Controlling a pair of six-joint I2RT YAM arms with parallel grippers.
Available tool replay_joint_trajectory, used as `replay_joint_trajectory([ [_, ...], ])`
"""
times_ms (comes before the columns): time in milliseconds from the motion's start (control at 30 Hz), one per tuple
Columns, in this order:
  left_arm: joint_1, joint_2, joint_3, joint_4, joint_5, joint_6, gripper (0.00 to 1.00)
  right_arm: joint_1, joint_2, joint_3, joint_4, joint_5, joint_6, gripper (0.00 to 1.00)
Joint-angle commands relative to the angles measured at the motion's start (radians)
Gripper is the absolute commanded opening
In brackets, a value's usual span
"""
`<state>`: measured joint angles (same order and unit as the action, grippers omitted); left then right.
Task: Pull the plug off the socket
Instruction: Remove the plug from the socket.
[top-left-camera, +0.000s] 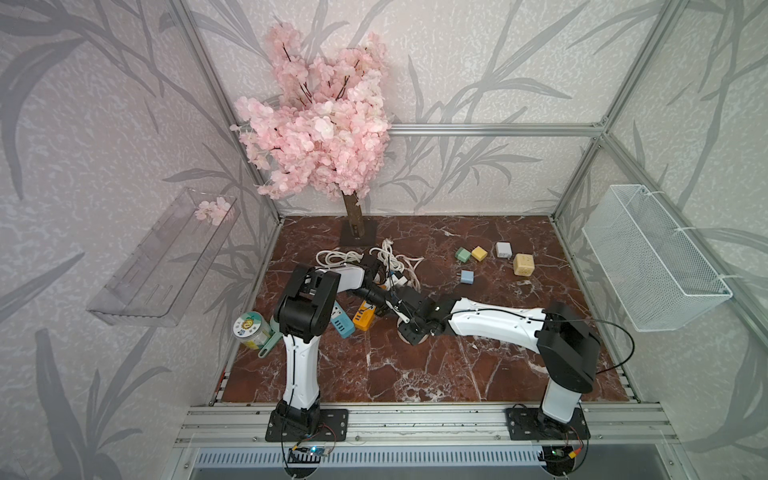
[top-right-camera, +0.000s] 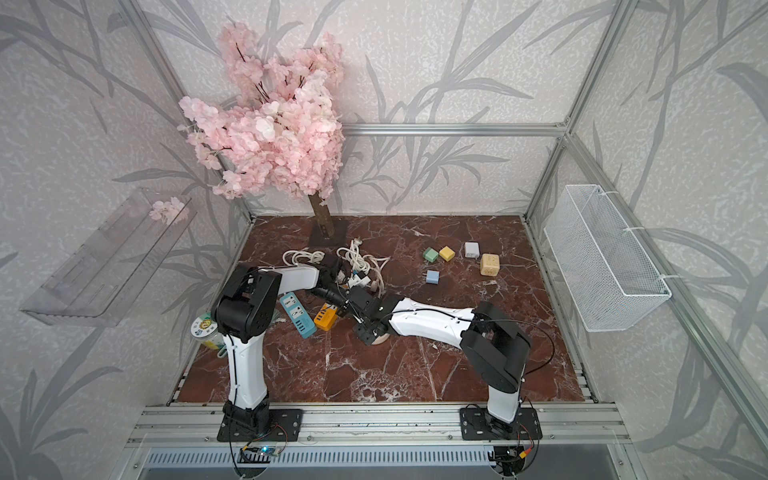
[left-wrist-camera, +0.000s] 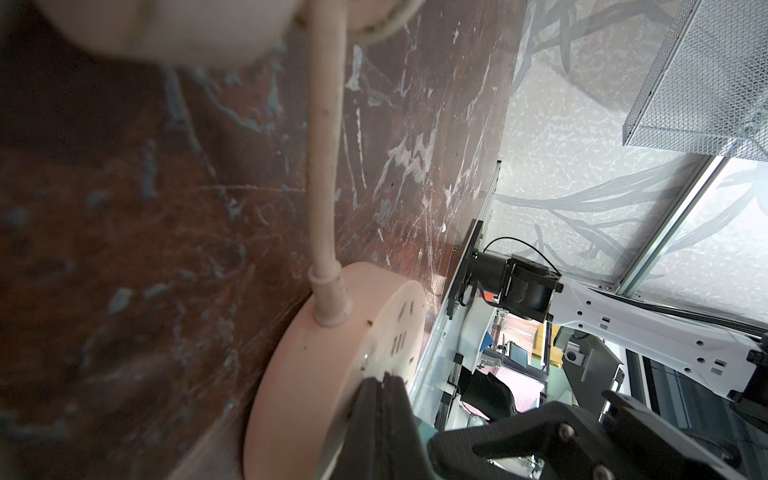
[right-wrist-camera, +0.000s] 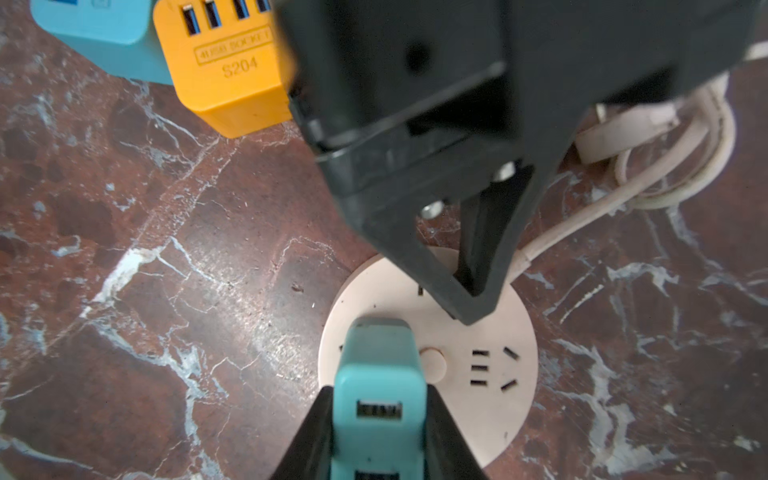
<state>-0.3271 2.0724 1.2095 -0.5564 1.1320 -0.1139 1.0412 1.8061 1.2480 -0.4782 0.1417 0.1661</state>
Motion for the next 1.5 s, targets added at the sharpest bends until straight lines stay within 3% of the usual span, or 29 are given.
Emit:
replay_joint_trajectory([
  [0, -0.012, 0.081, -0.031, -0.033, -0.249, 0.011, 0.00, 0.022, -0.031, 0.040, 0.059, 0.090, -0.047, 0.00],
  [67, -0.012, 0.080, -0.031, -0.035, -0.250, 0.012, 0.00, 0.014, -0.036, 0.042, 0.063, 0.085, -0.032, 0.00],
  [267, -0.013, 0.081, -0.031, -0.036, -0.250, 0.013, 0.00, -0.104, -0.033, 0.057, 0.046, -0.135, 0.080, 0.00],
  [400, -0.013, 0.081, -0.030, -0.036, -0.248, 0.014, 0.00, -0.147, -0.033, 0.055, 0.030, -0.194, 0.121, 0.00],
  [567, -0.013, 0.081, -0.030, -0.036, -0.247, 0.016, 0.00, -0.131, -0.066, 0.021, 0.060, -0.155, 0.086, 0.00],
  [833, -0.013, 0.083, -0.027, -0.038, -0.245, 0.017, 0.00, 0.032, -0.066, 0.040, 0.047, 0.141, -0.059, 0.00],
  [967, -0.014, 0.083, -0.026, -0.039, -0.244, 0.018, 0.00, 0.031, -0.066, 0.047, 0.046, 0.157, -0.038, 0.00],
  [1267, -0.013, 0.082, -0.029, -0.037, -0.244, 0.019, 0.00, -0.146, -0.091, 0.007, 0.104, -0.188, 0.134, 0.00],
  [1467, -0.013, 0.081, -0.029, -0.037, -0.242, 0.019, 0.00, -0.136, -0.093, -0.008, 0.109, -0.148, 0.101, 0.00],
])
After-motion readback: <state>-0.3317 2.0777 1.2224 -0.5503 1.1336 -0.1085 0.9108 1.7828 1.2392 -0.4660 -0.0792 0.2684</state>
